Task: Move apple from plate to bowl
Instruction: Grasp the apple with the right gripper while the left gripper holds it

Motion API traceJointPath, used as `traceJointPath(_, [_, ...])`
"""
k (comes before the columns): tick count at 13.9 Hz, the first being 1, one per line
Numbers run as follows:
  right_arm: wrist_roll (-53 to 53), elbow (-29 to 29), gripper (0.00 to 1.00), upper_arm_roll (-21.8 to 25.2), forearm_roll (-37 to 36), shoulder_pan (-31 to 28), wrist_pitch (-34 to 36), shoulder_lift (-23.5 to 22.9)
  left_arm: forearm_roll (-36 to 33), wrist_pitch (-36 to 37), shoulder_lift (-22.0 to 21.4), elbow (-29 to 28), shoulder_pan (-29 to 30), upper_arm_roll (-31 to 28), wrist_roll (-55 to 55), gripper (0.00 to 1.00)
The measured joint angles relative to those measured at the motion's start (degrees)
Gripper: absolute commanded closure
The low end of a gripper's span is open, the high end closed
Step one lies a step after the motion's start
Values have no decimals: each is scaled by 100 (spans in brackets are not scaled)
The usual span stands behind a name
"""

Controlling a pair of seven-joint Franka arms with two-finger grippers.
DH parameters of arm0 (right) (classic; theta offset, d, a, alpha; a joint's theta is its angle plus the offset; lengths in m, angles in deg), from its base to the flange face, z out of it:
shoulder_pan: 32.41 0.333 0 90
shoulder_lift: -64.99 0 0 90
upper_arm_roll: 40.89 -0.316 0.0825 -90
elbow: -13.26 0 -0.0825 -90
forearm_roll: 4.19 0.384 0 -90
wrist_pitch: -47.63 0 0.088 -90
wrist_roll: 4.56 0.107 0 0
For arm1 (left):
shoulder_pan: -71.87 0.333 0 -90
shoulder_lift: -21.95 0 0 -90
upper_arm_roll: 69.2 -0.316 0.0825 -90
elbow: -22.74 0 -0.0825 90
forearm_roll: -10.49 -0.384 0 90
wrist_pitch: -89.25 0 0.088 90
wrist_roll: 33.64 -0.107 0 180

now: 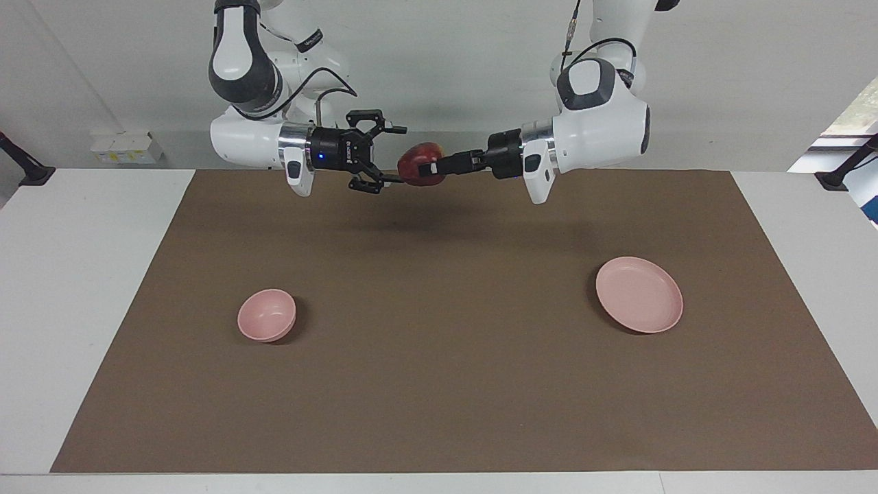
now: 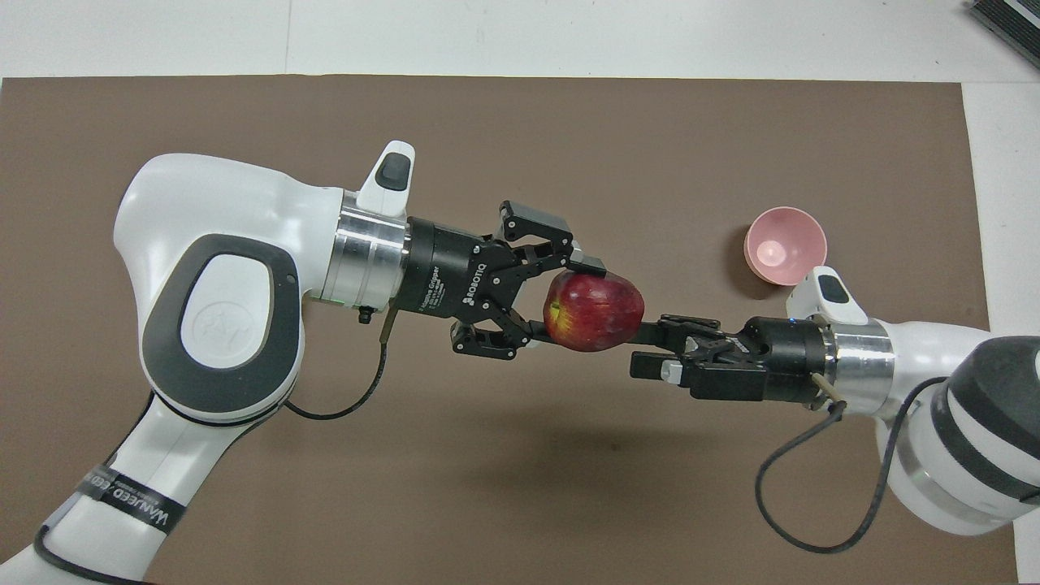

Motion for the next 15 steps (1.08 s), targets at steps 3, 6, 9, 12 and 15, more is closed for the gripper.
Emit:
traceJointPath(3, [187, -73, 0, -10, 168, 14, 10, 10, 102, 4, 1, -84, -94, 29, 149, 100])
traceJointPath(6, [433, -225, 0, -16, 312, 135, 11, 97, 156, 71, 13, -171, -187, 42, 254, 100])
traceJointPath(9, [524, -307, 0, -15, 346, 167, 10, 184, 171, 248, 17, -182, -194, 41, 425, 100])
traceJointPath(12, [491, -308, 0, 17, 349, 145, -77, 185, 172, 510, 19, -197, -194, 22, 582, 100])
traceJointPath(15, [464, -307, 0, 26, 351, 151, -133, 187, 172, 636, 22, -214, -193, -13, 635, 100])
